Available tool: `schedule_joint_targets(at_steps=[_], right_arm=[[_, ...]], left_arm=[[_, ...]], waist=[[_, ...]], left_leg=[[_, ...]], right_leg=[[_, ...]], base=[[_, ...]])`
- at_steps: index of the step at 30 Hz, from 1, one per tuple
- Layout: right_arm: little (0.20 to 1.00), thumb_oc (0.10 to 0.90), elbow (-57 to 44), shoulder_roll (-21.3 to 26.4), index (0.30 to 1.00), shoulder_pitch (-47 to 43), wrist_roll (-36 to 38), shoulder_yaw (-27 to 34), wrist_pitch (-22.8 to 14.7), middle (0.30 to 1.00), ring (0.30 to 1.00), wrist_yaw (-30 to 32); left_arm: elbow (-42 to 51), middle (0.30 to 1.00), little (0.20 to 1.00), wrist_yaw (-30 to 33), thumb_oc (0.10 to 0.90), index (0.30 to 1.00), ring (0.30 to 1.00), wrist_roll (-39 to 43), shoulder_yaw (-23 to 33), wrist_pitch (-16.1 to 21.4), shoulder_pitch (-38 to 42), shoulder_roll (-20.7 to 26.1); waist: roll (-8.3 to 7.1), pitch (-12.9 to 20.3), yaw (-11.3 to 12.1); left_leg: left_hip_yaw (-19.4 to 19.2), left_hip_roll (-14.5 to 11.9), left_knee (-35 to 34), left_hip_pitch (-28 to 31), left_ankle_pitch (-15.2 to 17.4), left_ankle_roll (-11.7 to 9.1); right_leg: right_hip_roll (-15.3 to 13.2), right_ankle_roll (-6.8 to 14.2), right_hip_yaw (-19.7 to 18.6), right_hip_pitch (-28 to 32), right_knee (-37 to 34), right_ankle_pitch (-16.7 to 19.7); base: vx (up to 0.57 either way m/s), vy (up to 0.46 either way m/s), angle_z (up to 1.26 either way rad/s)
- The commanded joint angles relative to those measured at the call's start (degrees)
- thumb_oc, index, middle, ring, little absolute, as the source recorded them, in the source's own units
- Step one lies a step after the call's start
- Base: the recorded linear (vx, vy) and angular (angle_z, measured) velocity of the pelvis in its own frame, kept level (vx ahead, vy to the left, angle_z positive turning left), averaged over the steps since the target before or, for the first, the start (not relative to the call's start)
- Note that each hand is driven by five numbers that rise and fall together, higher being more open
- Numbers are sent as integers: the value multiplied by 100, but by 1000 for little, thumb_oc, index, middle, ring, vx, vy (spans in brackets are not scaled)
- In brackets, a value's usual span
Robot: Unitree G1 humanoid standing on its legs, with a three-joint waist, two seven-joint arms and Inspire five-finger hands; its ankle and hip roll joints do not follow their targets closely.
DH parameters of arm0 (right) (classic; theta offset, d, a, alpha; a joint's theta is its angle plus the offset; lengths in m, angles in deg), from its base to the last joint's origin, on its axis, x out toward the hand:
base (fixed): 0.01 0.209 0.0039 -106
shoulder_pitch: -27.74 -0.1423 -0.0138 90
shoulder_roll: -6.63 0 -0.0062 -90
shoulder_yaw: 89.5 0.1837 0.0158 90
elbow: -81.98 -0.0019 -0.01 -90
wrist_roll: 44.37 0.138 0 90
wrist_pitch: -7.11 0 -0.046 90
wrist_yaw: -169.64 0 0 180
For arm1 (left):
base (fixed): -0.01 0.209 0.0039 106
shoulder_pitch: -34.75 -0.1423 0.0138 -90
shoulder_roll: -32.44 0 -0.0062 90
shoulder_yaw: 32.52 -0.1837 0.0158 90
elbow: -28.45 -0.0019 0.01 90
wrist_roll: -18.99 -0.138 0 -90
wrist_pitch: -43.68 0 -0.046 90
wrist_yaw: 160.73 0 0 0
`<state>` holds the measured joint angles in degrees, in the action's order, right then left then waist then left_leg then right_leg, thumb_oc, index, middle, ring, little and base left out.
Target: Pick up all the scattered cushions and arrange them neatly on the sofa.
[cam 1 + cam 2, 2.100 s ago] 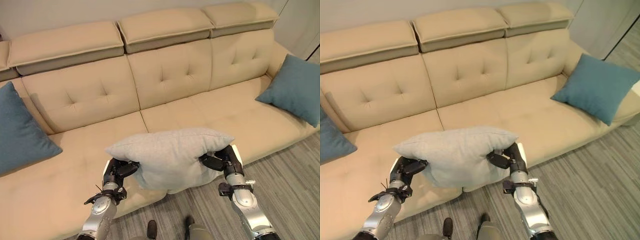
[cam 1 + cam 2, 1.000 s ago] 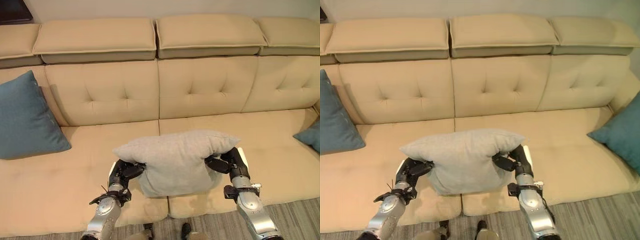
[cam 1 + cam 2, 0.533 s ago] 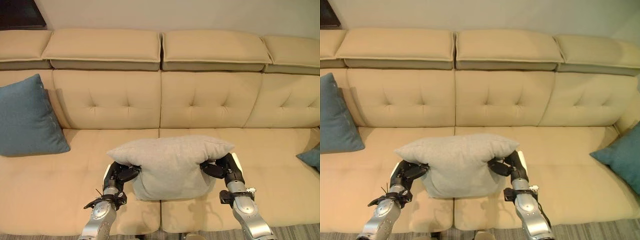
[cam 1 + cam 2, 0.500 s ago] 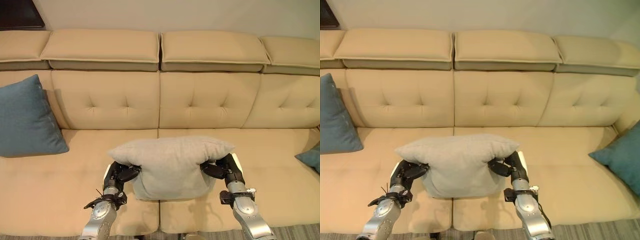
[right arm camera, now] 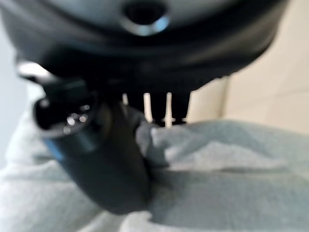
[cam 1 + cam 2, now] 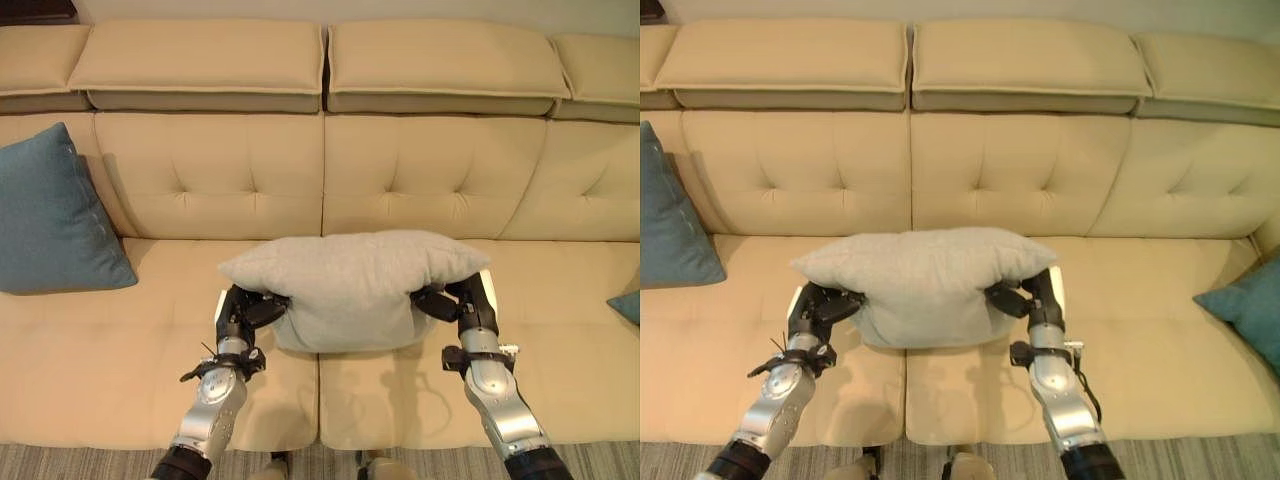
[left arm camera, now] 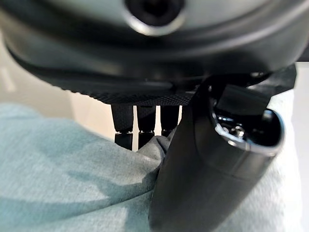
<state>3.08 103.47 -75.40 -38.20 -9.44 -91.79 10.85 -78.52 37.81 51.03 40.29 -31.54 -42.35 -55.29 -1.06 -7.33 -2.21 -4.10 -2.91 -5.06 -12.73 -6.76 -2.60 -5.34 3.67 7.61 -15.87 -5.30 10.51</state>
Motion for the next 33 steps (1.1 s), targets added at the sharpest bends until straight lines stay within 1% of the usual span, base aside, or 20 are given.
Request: schedule_joint_targets(at_steps=[1, 6, 7, 9, 12, 13, 15, 17, 18, 19, 24, 27, 33], right_arm=[[300, 400, -688, -160, 300, -1413, -235, -492, -1081, 300, 300, 45], [300, 400, -157, -61, 300, -2526, -116, -746, -1031, 300, 300, 315], [300, 400, 76, -63, 300, -2927, -62, -818, -1025, 300, 300, 405], [300, 400, 186, -76, 300, -3084, -38, -837, -1031, 300, 300, 443], [300, 400, 609, -173, 300, -3589, 115, -968, -1062, 300, 300, 553], [300, 400, 618, -172, 300, -3600, 117, -969, -1067, 300, 300, 553], [300, 400, 1064, -189, 300, -4017, 285, -1147, -1078, 300, 300, 546], [300, 400, 1183, -188, 300, -4125, 323, -1192, -1079, 300, 300, 530], [300, 400, 1407, -166, 300, -4341, 423, -1319, -1058, 300, 300, 487], [300, 400, 1497, -179, 300, -4413, 478, -1352, -1042, 300, 300, 485], [300, 400, 1593, -244, 300, -4472, 553, -1428, -951, 300, 300, 463], [300, 400, 1458, -340, 300, -4340, 474, -1444, -824, 300, 300, 468], [300, 400, 1113, -447, 300, -4010, 361, -1445, -573, 300, 300, 414]], left_arm=[[768, 300, 300, -176, 400, 300, 300, -784, -678, 1156, 1809, -385], [194, 300, 300, 207, 400, 300, 300, -766, -800, 1231, 2984, -287], [-79, 300, 300, 348, 400, 300, 300, -802, -872, 1253, 3409, -233], [-187, 300, 300, 392, 400, 300, 300, -810, -887, 1270, 3582, -210], [-598, 300, 300, 614, 400, 300, 300, -933, -919, 1269, 4129, -105], [-604, 300, 300, 614, 400, 300, 300, -932, -918, 1272, 4138, -104], [-1008, 300, 300, 704, 400, 300, 300, -971, -971, 1249, 4600, 111], [-1114, 300, 300, 707, 400, 300, 300, -972, -972, 1252, 4706, 201], [-1408, 300, 300, 706, 400, 300, 300, -906, -997, 1227, 4952, 346], [-1506, 300, 300, 726, 400, 300, 300, -894, -987, 1204, 5039, 451], [-1425, 300, 300, 747, 400, 300, 300, -777, -873, 1203, 5059, 571], [-1171, 300, 300, 731, 400, 300, 300, -791, -785, 1129, 4861, 605], [-875, 300, 300, 718, 400, 300, 300, -852, -723, 933, 4537, 428]], waist=[[99, 278, 4], [138, 238, 7], [142, 262, 2], [141, 294, -5], [136, 359, 14], [136, 355, 14], [125, 331, 46], [124, 310, 53], [128, 259, 81], [138, 223, 98], [157, 110, 130], [155, 75, 159], [130, 44, 156]], left_leg=[[-65, 60, 6, -142, 410, -136], [-25, 109, 6, -567, 306, -173], [-25, 132, 6, -719, 288, -188], [-17, 148, 6, -832, 239, -189], [-38, 165, 6, -1021, 213, -197], [-39, 165, 6, -1022, 213, -197], [-49, 182, 6, -1132, 176, -208], [-50, 182, 6, -1159, 164, -210], [-57, 177, 6, -1202, 138, -220], [-61, 171, 6, -1212, 124, -232], [-45, 173, 6, -1220, 71, -249], [-49, 166, 6, -1141, 82, -264], [-49, 159, 6, -1013, 110, -273]], right_leg=[[90, 468, -28, 456, 30, -980], [108, 446, -88, -10, 30, -821], [102, 434, -101, -166, 30, -773], [95, 427, -103, -289, 30, -729], [63, 412, -105, -480, 30, -698], [62, 412, -106, -482, 30, -698], [54, 418, -112, -626, 30, -653], [58, 418, -122, -657, 30, -642], [54, 422, -125, -703, 30, -630], [50, 426, -124, -714, 30, -625], [59, 416, -113, -728, 30, -613], [55, 406, -115, -647, 30, -645], [56, 387, -78, -505, 30, -680]], base=[[-43, 3, 0], [-81, 14, 0], [-61, 21, 0], [-18, 7, 0], [4, 7, -1], [5, 22, -3], [-21, 18, -3], [-7, 6, -2], [0, 0, 0], [0, 0, 0], [0, 0, 0], [13, 7, 7], [6, -1, 7]])
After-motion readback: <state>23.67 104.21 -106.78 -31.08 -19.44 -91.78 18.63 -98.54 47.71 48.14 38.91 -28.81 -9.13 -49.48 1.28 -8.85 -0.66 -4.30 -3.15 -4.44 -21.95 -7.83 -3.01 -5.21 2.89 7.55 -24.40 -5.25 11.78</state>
